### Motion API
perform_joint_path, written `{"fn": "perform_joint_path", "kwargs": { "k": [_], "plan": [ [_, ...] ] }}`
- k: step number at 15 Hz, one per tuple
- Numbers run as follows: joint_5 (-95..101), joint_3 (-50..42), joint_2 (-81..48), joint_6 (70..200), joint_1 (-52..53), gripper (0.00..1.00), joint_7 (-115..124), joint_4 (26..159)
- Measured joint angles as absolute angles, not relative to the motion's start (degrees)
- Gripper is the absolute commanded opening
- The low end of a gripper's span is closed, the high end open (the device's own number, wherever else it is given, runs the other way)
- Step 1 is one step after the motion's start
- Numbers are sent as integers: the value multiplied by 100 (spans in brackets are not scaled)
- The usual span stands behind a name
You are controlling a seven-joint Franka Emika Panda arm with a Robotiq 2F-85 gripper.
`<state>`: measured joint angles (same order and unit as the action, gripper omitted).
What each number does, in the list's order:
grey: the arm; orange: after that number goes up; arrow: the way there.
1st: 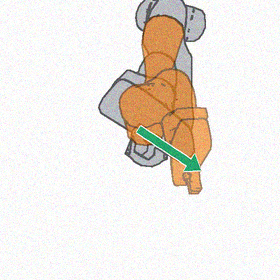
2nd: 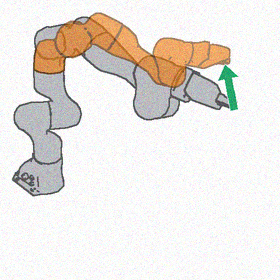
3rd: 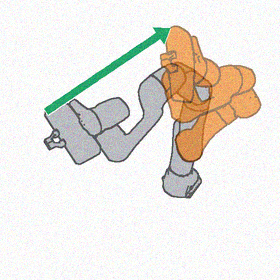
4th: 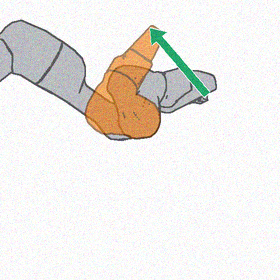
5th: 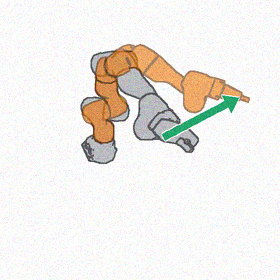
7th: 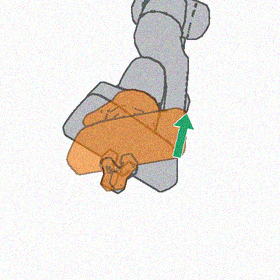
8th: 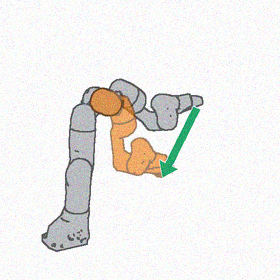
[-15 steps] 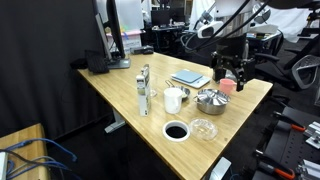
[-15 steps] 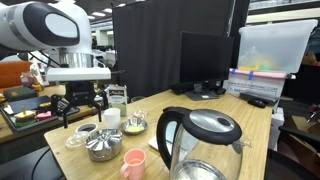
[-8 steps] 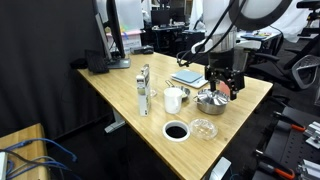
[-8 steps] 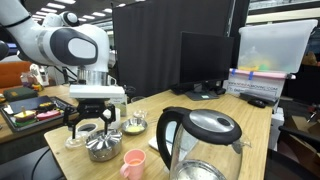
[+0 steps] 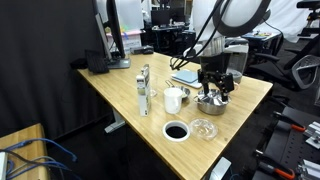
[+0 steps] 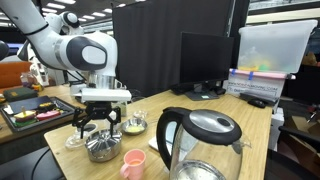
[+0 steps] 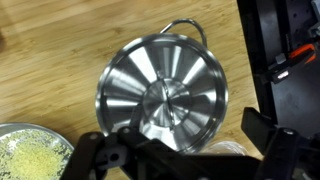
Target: Pick the lid on the pot and place it on the pan
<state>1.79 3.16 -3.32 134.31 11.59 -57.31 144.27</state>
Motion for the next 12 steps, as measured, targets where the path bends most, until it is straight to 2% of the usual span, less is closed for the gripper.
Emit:
{"fn": "perform_joint_path", "kwargs": {
  "k": [10,12],
  "plan": [
    [185,415,-362,13431,999,3,-5741,14277],
    [184,415,-359,13428,979,0,-5741,14265]
  ]
}}
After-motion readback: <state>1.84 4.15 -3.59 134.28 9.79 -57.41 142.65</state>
